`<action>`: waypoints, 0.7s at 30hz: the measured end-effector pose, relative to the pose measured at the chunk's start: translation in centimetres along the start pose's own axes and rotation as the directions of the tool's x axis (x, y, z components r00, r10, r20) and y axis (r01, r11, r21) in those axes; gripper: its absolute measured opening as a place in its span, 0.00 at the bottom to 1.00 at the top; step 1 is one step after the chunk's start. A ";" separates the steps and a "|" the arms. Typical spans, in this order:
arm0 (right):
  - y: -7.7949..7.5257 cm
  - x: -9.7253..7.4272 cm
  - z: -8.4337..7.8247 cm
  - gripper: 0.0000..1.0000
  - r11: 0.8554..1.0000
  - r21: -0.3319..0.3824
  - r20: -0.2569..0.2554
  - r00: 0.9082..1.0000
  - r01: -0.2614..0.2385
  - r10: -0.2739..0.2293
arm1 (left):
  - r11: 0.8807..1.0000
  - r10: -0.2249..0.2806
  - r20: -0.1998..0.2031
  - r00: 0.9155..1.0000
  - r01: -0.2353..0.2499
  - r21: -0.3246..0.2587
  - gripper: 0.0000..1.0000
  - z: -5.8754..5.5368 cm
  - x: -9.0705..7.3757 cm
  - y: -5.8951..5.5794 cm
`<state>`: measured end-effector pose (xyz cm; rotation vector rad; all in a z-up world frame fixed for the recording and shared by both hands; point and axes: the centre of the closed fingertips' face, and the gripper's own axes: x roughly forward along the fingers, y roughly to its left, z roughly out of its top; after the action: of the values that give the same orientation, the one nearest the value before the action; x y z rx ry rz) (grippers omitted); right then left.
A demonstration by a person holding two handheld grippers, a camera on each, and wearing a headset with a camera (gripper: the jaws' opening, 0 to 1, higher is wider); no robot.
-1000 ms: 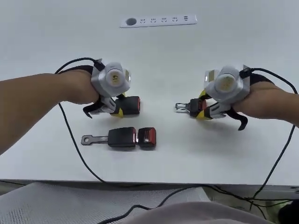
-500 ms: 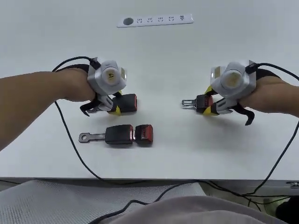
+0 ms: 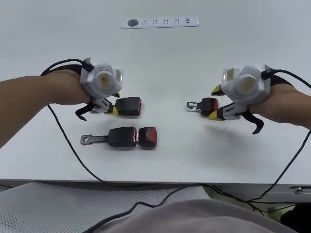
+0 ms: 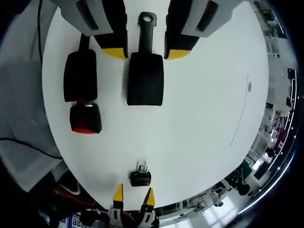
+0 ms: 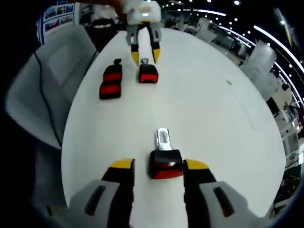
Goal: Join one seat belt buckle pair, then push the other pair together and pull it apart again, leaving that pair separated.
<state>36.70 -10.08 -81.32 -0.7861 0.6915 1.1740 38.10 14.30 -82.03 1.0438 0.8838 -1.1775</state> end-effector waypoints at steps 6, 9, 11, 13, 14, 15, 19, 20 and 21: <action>1.2 -1.4 1.0 0.38 0.999 0.047 0.061 0.998 0.023 -0.026 | 0.998 0.044 0.036 0.998 -0.042 -0.057 0.30 -0.9 -2.4 -1.3; 1.4 -2.1 1.1 0.34 0.993 0.115 0.077 0.996 0.038 -0.047 | 0.992 0.059 0.052 0.997 -0.053 -0.110 0.30 -1.7 -3.6 -2.1; 1.5 -2.5 0.9 0.34 0.985 0.166 0.078 0.996 0.039 -0.053 | 0.988 0.047 0.068 0.997 -0.036 -0.149 0.30 -2.5 -4.1 -3.2; 1.5 -2.9 0.8 0.35 0.982 0.183 0.090 0.994 0.050 -0.068 | 0.985 0.048 0.070 0.996 -0.035 -0.169 0.31 -3.6 -4.4 -3.9; 1.7 -3.1 0.7 0.37 0.981 0.187 0.092 0.993 0.050 -0.069 | 0.981 0.059 0.076 0.995 -0.043 -0.191 0.31 -4.2 -4.8 -4.3; 1.9 -3.2 0.5 0.39 0.981 0.186 0.091 0.993 0.058 -0.076 | 0.979 0.062 0.082 0.995 -0.044 -0.201 0.32 -4.6 -4.9 -4.6; 3.2 -3.8 0.1 0.47 0.981 0.182 0.090 0.992 0.066 -0.084 | 0.962 0.084 0.096 0.992 -0.055 -0.269 0.34 -6.1 -6.0 -6.2; 3.4 -3.9 0.0 0.49 0.982 0.176 0.089 0.992 0.072 -0.089 | 0.959 0.089 0.099 0.991 -0.058 -0.278 0.35 -6.3 -6.2 -6.5; 3.7 -4.1 -0.1 0.51 0.982 0.177 0.088 0.992 0.073 -0.089 | 0.952 0.099 0.105 0.990 -0.064 -0.299 0.36 -6.6 -6.6 -6.9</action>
<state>32.05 -11.63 -78.65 -0.6025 0.6666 1.0553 30.06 22.02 -78.92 0.7522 0.8825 -0.9918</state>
